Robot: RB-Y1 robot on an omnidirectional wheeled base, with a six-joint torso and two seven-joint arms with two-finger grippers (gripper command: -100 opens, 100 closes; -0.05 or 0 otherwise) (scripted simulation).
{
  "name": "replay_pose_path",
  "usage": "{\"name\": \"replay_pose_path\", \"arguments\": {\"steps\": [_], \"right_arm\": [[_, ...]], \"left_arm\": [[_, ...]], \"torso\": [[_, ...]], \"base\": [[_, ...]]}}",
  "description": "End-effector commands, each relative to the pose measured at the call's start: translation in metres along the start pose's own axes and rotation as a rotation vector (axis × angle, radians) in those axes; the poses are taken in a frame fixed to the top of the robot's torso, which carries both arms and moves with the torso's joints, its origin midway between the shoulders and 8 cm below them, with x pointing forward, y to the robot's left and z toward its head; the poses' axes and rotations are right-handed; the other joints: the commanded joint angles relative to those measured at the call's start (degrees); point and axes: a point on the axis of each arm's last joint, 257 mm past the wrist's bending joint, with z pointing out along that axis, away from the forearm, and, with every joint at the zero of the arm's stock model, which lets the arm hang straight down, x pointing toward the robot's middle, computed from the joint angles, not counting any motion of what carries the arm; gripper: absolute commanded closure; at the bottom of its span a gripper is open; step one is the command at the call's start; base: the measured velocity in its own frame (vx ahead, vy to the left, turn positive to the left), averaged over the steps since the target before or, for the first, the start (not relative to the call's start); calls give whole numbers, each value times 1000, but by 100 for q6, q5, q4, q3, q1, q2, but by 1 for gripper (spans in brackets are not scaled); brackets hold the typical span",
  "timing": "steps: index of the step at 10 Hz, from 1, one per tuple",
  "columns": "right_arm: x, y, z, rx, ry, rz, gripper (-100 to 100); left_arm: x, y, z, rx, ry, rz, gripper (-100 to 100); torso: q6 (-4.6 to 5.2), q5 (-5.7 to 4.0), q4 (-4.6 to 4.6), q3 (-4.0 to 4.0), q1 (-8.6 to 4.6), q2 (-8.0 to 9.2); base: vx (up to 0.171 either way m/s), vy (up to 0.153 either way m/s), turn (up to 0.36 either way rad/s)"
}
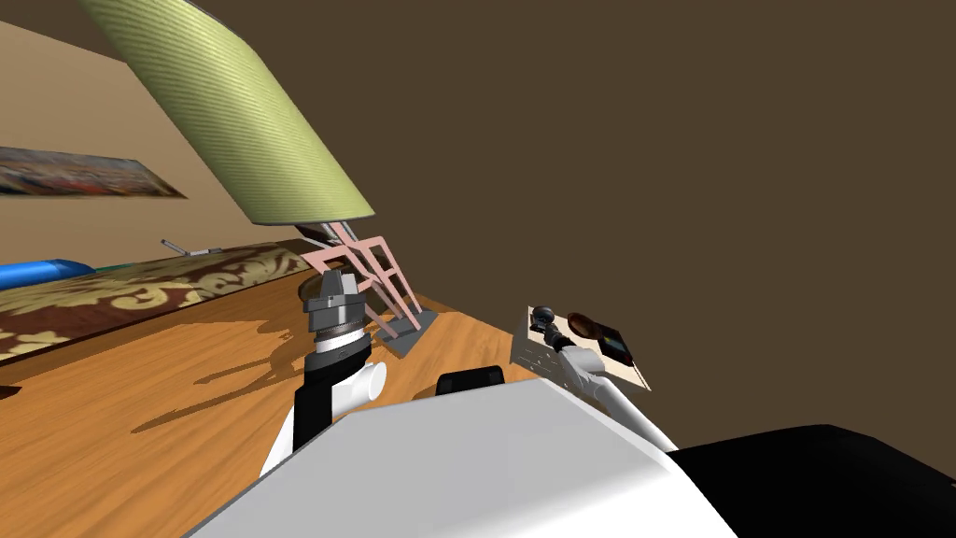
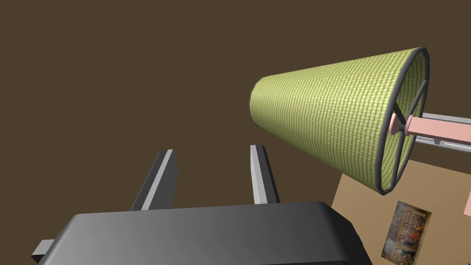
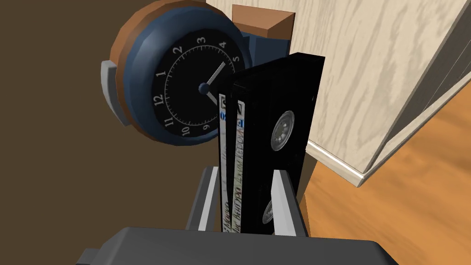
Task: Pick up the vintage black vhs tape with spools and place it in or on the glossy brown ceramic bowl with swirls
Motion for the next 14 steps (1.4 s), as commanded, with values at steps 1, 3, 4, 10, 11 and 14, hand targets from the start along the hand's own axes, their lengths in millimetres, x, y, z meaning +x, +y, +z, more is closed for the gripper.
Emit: {"name": "replay_pose_path", "arguments": {"steps": [1,3,4,10,11,14], "right_arm": [[8,-22,-2,17,8,19,100],[17,-41,-3,30,16,35,100],[21,-50,-4,36,20,41,100],[40,-114,-10,72,36,70,100],[41,-118,-10,71,37,71,100],[48,-129,-14,42,47,67,100]], "left_arm": [[0,0,0,0,0,0,0],[0,0,0,0,0,0,0],[0,0,0,0,0,0,0],[0,0,0,0,0,0,0],[0,0,0,0,0,0,0],[0,0,0,0,0,1,0]], "torso": [[0,0,0,0,0,0],[3,-2,0,-3,-23,-7],[2,-5,0,-5,-39,-11],[7,-6,2,2,-61,2],[6,-6,3,3,-69,3],[9,-13,-4,-14,-115,-27]], "base": [[-97,146,52],[-87,76,51],[-82,32,64],[-98,16,49],[-89,-43,38],[-36,-145,40]]}}
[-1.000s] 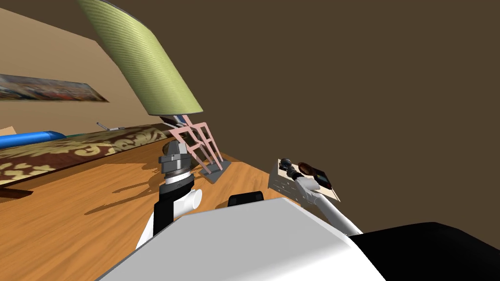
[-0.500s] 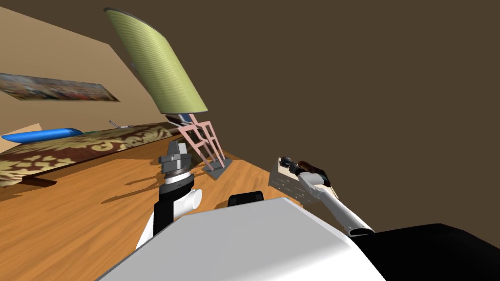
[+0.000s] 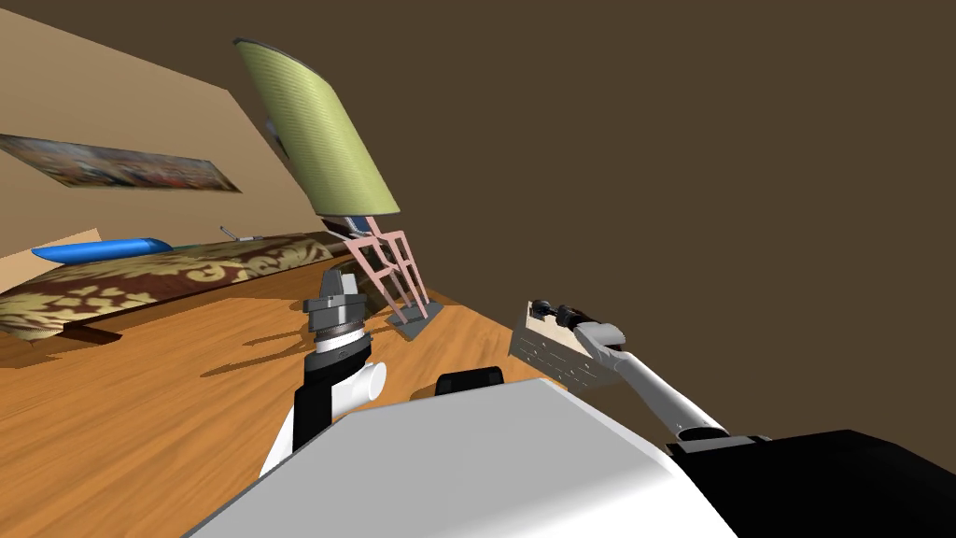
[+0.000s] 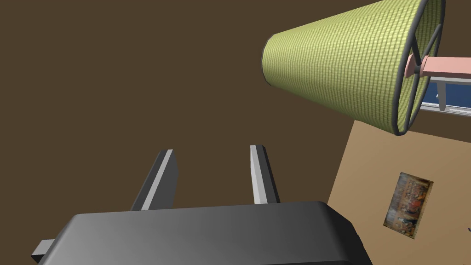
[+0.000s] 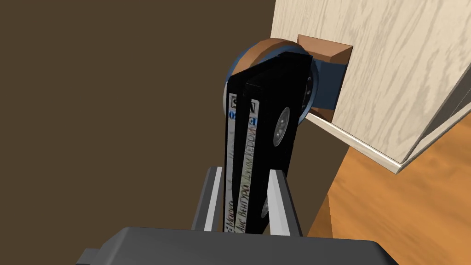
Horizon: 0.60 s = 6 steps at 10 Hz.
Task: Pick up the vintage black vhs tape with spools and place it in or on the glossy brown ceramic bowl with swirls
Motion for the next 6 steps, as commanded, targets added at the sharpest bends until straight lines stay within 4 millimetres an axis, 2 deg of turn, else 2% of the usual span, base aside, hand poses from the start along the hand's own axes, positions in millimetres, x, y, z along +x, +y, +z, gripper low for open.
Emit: {"name": "replay_pose_path", "arguments": {"steps": [1,3,6], "right_arm": [[3,-2,-2,-20,6,-6,100],[8,4,-5,-63,15,-19,100],[12,14,-9,-114,24,-38,100]], "left_arm": [[0,0,0,0,0,0,0],[0,0,0,0,0,0,0],[0,0,0,0,0,0,0]], "torso": [[0,0,0,0,0,0],[3,-9,-6,-16,-50,-29],[4,-12,-10,-15,-38,-21]], "base": [[-7,-256,39],[55,-328,27],[19,-275,9]]}}
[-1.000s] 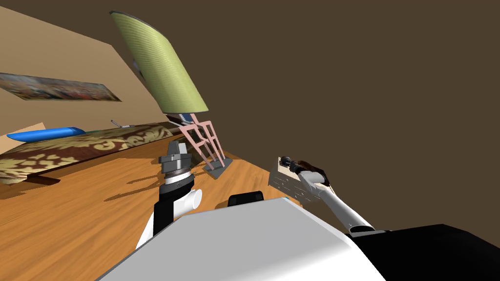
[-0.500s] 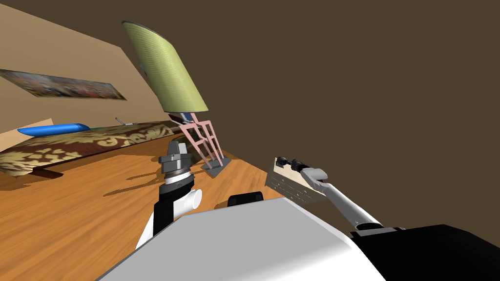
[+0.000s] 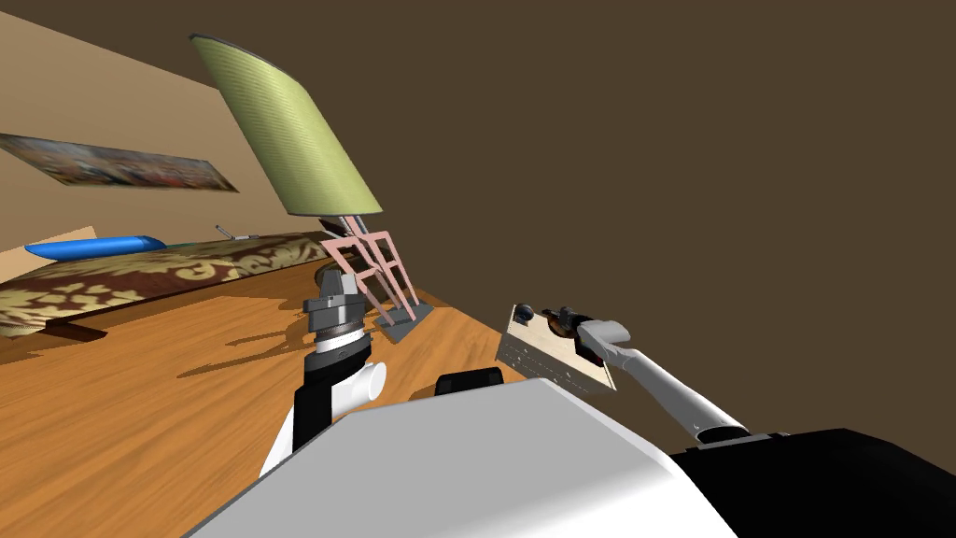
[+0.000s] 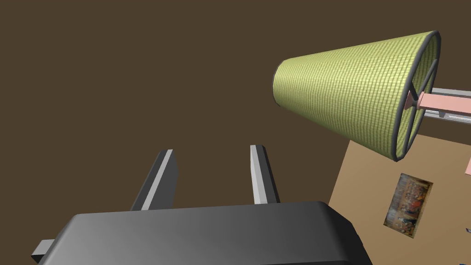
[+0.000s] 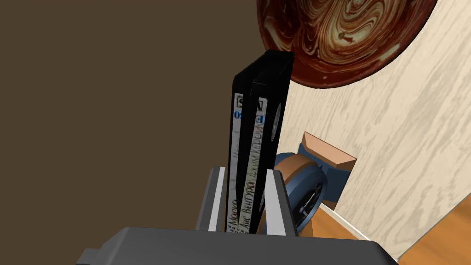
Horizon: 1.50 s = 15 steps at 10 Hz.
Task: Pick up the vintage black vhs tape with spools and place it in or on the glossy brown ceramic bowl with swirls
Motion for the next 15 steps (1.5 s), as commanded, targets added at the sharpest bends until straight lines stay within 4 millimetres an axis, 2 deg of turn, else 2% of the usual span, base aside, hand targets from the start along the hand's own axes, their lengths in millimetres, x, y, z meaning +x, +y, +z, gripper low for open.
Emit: {"name": "replay_pose_path", "arguments": {"steps": [1,4,5,6,10,11,12,13,15], "right_arm": [[2,6,-2,-27,5,-11,100],[7,22,-5,-84,13,-25,100],[6,18,-4,-72,10,-21,100],[8,18,-5,-75,13,-22,-100],[8,18,-5,-74,13,-22,-100],[8,18,-5,-74,13,-22,0],[30,29,-4,-104,34,-67,-100],[36,36,-3,-122,36,-56,-100],[29,39,-4,-134,13,-11,-100]], "left_arm": [[0,0,0,0,0,0,0],[0,0,0,0,0,0,0],[0,0,0,0,0,0,0],[0,0,0,0,0,0,0],[0,0,0,0,0,-1,0],[0,0,0,0,0,-1,0],[0,0,0,0,0,-1,0],[0,0,0,0,0,-1,0],[0,0,0,0,0,-1,0]], "torso": [[0,0,0,0,0,0],[-1,5,0,4,14,11],[-1,4,0,2,9,5],[-8,8,-2,0,60,3],[-10,25,-1,3,125,7],[-10,26,-1,3,126,7],[-10,26,-1,3,126,7],[-17,28,2,11,136,23],[-7,27,4,15,130,28]], "base": [[47,-239,6],[9,-253,9],[16,-125,5],[1,-27,0],[0,-3,0],[0,0,0],[-64,32,334],[-82,22,219],[-31,7,-11]]}}
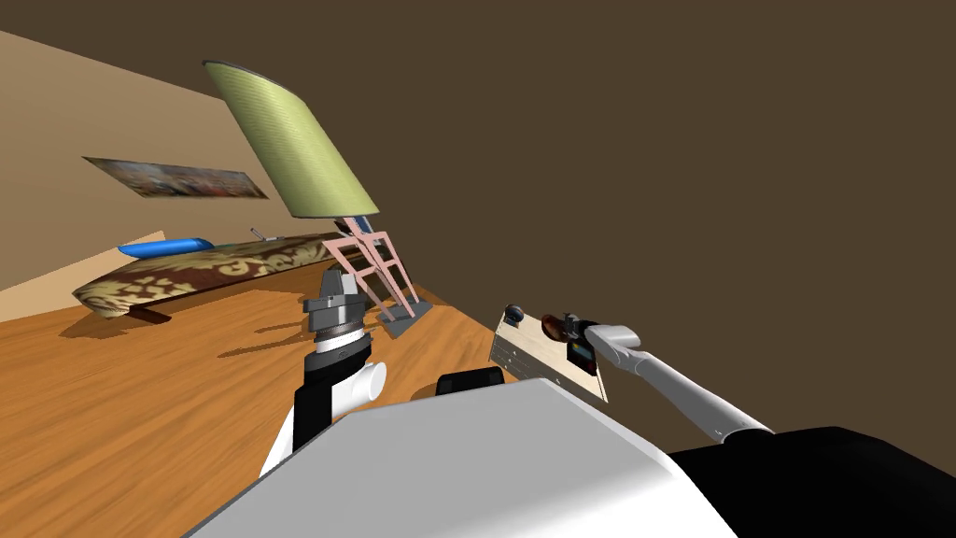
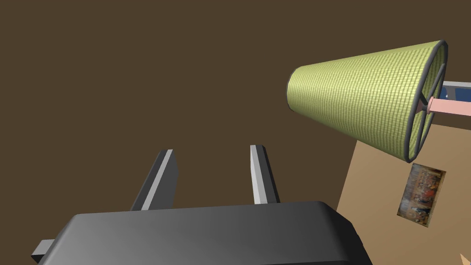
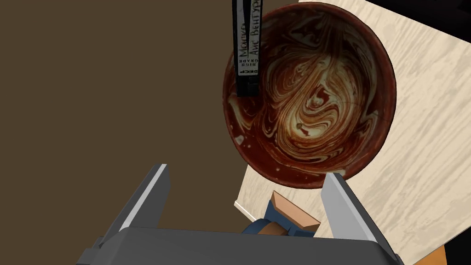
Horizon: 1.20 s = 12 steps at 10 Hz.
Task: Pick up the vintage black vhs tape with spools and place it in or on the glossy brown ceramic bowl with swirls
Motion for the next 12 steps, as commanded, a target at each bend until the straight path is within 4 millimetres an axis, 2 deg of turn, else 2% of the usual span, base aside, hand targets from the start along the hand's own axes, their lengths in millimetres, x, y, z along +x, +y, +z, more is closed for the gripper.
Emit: {"name": "replay_pose_path", "arguments": {"steps": [1,2,3,7,8,9,12], "right_arm": [[-4,2,-1,-9,-18,32,-100],[23,11,0,-30,20,-20,-100],[29,16,0,-42,26,-13,-100],[17,20,0,-58,-20,68,-100],[45,26,-2,-71,22,16,-100],[53,31,-1,-82,30,32,-100],[44,33,-1,-91,-5,95,-100]], "left_arm": [[0,0,0,0,0,0,0],[0,0,0,0,0,0,0],[0,0,0,0,0,0,0],[0,0,0,0,0,0,0],[0,0,0,0,0,0,0],[0,0,0,0,0,0,0],[0,0,0,0,0,0,0]], "torso": [[0,0,0,0,0,0],[-1,0,-2,-5,-1,-8],[-11,1,0,1,8,4],[-1,-1,-2,-5,-2,-9],[-1,-1,-3,-7,-3,-12],[-9,1,0,0,6,2],[1,0,0,0,1,-1]], "base": [[0,0,0],[-62,31,376],[-76,29,229],[-11,5,-16],[-57,32,346],[-78,27,219],[-20,10,-12]]}}
